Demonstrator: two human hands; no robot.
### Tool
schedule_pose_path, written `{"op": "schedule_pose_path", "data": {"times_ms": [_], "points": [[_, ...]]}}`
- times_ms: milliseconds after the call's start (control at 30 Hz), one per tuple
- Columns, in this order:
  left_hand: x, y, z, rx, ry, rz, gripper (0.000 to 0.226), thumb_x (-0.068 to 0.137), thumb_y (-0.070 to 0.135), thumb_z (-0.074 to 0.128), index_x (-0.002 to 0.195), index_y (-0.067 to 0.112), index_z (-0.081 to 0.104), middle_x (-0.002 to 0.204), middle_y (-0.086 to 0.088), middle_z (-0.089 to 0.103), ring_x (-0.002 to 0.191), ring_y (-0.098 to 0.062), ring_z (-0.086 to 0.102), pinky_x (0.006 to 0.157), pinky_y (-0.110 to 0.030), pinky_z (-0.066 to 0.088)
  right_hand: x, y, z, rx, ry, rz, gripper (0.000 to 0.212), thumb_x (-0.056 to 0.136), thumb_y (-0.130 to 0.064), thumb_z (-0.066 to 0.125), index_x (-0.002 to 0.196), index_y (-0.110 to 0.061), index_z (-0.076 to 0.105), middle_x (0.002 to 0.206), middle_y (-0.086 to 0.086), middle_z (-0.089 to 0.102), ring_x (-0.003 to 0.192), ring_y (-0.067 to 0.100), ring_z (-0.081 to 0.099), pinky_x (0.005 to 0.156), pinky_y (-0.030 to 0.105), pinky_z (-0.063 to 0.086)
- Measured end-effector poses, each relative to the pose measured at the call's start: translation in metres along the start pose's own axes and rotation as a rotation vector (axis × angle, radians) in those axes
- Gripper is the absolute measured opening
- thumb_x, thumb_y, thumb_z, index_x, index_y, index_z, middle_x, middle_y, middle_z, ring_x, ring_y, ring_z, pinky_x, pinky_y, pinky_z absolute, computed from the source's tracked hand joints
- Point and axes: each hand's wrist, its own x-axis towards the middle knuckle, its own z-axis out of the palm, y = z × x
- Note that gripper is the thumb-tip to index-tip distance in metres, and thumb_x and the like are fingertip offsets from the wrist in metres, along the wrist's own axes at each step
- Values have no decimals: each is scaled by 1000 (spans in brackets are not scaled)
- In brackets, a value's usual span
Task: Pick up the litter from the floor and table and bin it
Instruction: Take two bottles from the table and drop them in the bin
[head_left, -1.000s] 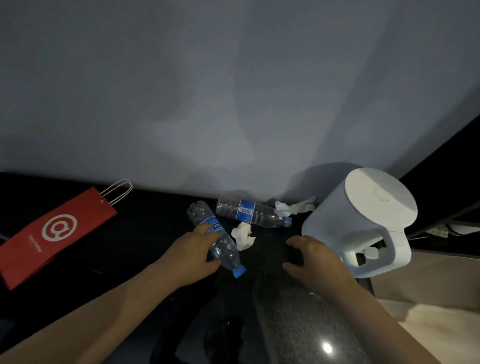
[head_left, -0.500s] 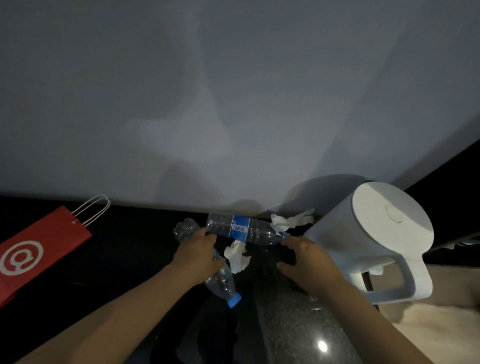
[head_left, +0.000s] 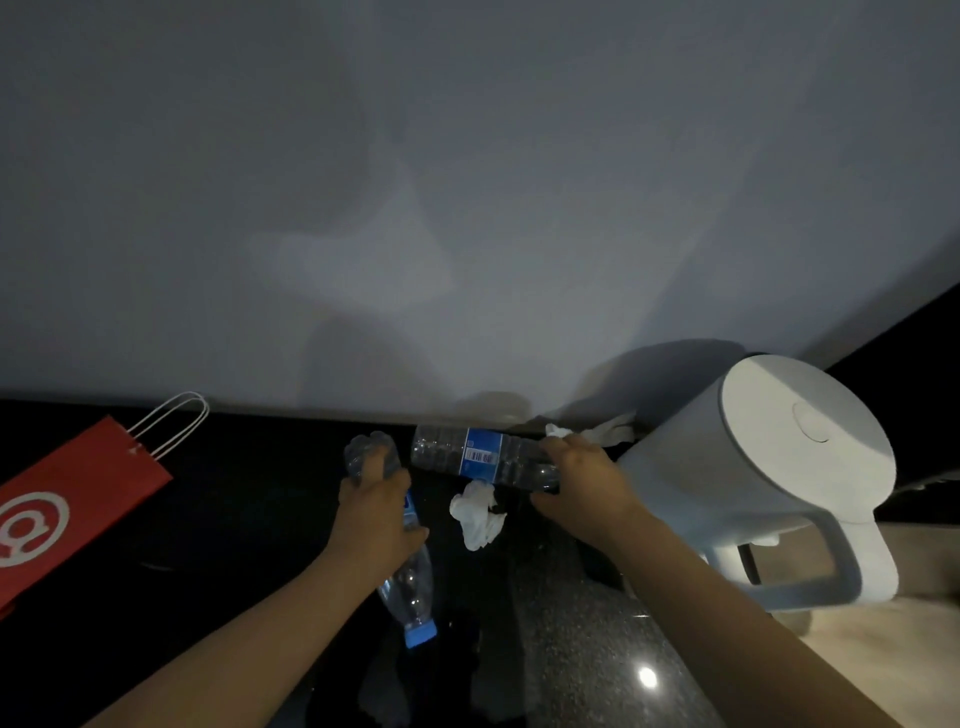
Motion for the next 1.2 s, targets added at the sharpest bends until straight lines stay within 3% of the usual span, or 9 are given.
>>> {"op": "schedule_pose_path", "data": {"times_ms": [233, 567, 733, 867, 967, 1200], "points": [[-3, -18, 0, -59, 38, 83, 58, 78, 32, 75, 128, 20, 48, 155, 3, 4, 132, -20, 32, 111, -36, 37, 35, -14, 16, -107, 41, -31, 57, 84, -30, 66, 134, -14, 42, 130, 9, 47, 118, 27, 46, 95, 37, 46], [-4, -30, 6, -88, 56, 115, 62, 77, 31, 77, 131, 22, 48, 156, 6, -1, 136, -19, 27, 112, -36, 35, 53, -12, 39, -155, -89, 36, 60, 83, -32, 66, 135, -14, 40, 133, 11, 48, 119, 28, 49, 98, 42, 46], [-5, -28, 6, -78, 58, 119, 62, 77, 30, 77, 132, 21, 48, 156, 6, 0, 137, -20, 25, 114, -35, 33, 37, -4, 35, -80, -44, 96, 60, 79, -37, 69, 129, -14, 44, 127, 10, 51, 110, 27, 55, 88, 33, 49], [-6, -26, 4, -53, 47, 123, 63, 78, 30, 75, 134, 20, 47, 157, 4, 1, 138, -20, 23, 115, -34, 29, -2, 7, 28, 43, 44, 209, 66, 77, -44, 70, 130, -18, 42, 119, 7, 52, 97, 23, 57, 73, 28, 45], [-9, -25, 3, -44, 42, 125, 62, 79, 30, 75, 134, 19, 47, 157, 5, 1, 137, -20, 24, 114, -34, 30, -42, 16, 36, 166, 75, 336, 56, 76, -47, 71, 119, -20, 46, 109, 3, 57, 83, 15, 55, 65, 26, 42], [-13, -20, 2, 5, -28, 135, 61, 79, 21, 74, 134, 18, 48, 159, 6, 0, 142, -26, 16, 116, -34, 25, -106, 23, 70, 324, 51, 598, 66, 76, -52, 70, 124, -15, 44, 116, 6, 56, 91, 21, 60, 71, 33, 51]]}}
